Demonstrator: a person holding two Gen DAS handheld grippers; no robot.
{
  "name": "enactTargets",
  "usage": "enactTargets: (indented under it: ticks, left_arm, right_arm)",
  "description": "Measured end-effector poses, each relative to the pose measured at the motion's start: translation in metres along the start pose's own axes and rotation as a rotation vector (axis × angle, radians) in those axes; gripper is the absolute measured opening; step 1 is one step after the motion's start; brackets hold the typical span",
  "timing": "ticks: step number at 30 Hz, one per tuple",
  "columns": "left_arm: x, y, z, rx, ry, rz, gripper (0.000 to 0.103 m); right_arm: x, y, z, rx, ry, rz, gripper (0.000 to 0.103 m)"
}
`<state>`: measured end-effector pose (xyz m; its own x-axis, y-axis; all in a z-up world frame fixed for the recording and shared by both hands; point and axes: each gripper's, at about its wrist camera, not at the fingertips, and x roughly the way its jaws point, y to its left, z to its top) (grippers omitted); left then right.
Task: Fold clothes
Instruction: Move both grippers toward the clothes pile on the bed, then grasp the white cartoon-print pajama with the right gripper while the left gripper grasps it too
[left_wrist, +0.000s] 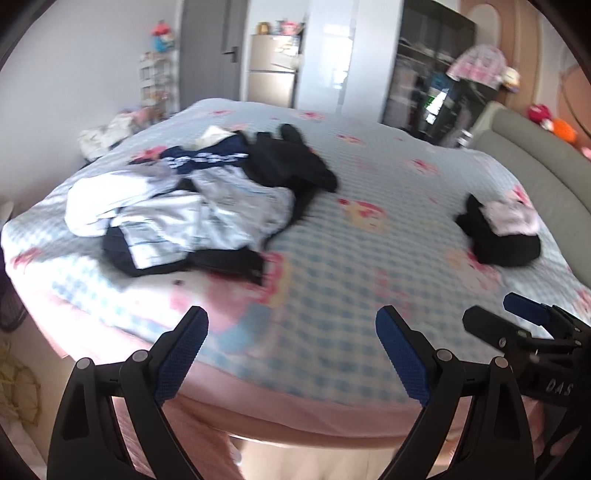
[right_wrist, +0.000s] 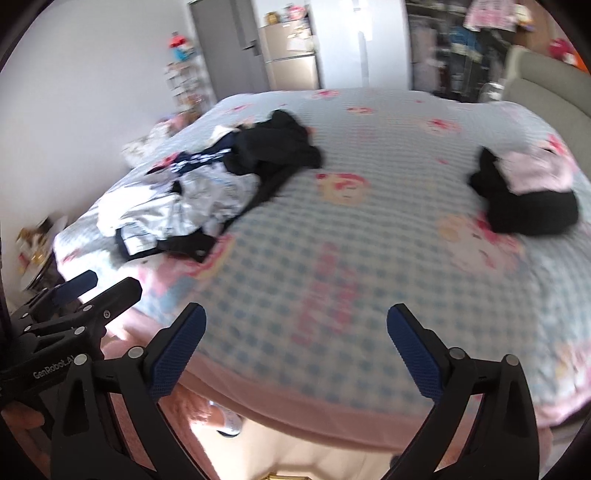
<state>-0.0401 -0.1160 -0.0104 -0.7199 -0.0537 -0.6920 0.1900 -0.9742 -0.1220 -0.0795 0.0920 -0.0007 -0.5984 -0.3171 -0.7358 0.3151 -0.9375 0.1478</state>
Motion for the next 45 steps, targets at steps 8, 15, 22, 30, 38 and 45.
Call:
enactTargets:
  ticks: [8, 15, 22, 30, 38, 45]
  left_arm:
    - [0.059, 0.105, 0.028, -0.156, 0.018, 0.145, 0.085]
    - [0.135, 0.167, 0.038, -0.276, 0.122, 0.169, 0.069]
    - [0.189, 0.181, 0.044, -0.284, 0.188, 0.144, 0.074]
    - [0.192, 0.17, 0.048, -0.236, 0.158, 0.094, 0.03]
    - [0.16, 0.144, 0.046, -0.191, 0.13, 0.048, 0.018]
    - [0.128, 0.077, 0.039, -0.073, 0.149, -0.13, 0.016]
  right_arm:
    - [0.099, 0.066, 0.05, -0.07, 0.089, 0.07, 0.073]
    - [0.192, 0.112, 0.076, -0.09, 0.177, 0.101, 0.065]
    - [0.267, 0.127, 0.099, -0.071, 0.235, 0.102, 0.065]
    - [0.285, 0.145, 0.099, -0.165, 0.241, 0.147, 0.015]
    - [0.234, 0.128, 0.095, -0.156, 0.159, 0.157, 0.012]
    - [0.168, 0.08, 0.086, -0.089, 0.083, 0.117, 0.012]
